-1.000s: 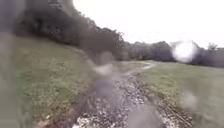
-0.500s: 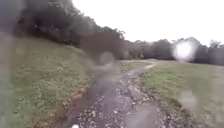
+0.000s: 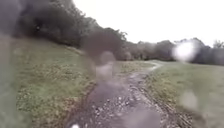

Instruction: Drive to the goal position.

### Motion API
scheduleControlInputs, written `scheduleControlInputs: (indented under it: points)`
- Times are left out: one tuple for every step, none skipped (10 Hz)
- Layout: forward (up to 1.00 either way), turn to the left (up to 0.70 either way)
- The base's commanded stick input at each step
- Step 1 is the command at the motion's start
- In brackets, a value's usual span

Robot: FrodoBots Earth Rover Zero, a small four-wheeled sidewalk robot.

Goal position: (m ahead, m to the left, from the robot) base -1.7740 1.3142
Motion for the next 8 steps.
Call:
scheduleControlInputs:
  points:
    - [0.85,-0.04]
    - [0.85,-0.14]
    - [0.85,-0.34]
    - [0.85,-0.34]
    - [0.85,-0.34]
    - [0.85,-0.34]
    - [0.85,-0.34]
    - [0.85,-0.24]
